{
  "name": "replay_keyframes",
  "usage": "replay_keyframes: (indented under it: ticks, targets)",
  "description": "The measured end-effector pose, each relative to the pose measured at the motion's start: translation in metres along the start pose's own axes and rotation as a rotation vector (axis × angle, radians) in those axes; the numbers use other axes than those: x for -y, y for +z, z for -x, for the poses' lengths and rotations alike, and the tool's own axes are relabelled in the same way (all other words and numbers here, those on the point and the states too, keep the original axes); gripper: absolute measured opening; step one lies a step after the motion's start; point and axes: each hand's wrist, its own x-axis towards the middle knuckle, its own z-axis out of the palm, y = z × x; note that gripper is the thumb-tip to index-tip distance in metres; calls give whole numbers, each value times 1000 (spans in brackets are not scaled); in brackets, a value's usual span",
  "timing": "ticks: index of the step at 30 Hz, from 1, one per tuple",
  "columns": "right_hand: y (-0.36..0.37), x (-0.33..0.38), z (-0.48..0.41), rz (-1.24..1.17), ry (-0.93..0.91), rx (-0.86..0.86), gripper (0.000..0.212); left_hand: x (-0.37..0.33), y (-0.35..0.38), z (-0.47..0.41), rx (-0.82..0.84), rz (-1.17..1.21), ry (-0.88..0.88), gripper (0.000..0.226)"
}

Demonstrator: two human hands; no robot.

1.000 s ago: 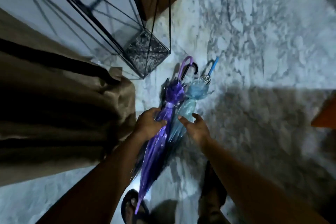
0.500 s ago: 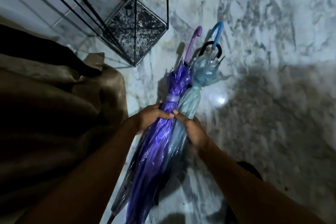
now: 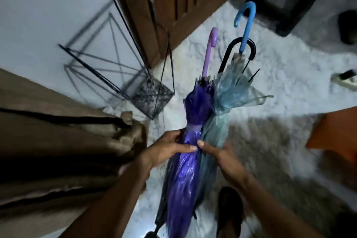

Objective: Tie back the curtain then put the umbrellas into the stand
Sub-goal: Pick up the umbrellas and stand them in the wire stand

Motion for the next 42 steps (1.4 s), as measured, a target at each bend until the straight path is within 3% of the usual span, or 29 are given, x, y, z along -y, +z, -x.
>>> replay_keyframes:
  ticks: [5, 9, 14, 18, 23, 29, 42]
  targets:
    - [20, 195, 84, 79, -171, 69, 28, -189, 43, 98, -31, -65, 194, 34]
    - [47, 340, 128, 132, -323, 177, 34, -331, 61, 172, -163, -174, 385, 40]
    - [103, 480, 152, 170, -506, 339, 51, -459, 60, 251, -348, -236, 567, 42]
    - [154, 551, 163, 208, -640, 428, 53, -518, 48, 304, -472, -254, 698, 48]
    - [205, 576, 145, 290, -664, 509, 54, -529, 9, 321, -635, -235, 752, 50]
    - [229, 550, 75, 371, -623, 528, 54, -494, -45, 273, -745, -175, 724, 50]
    - [260, 521, -26, 440, -578, 501, 57, -489, -114, 220, -799, -193, 625, 49]
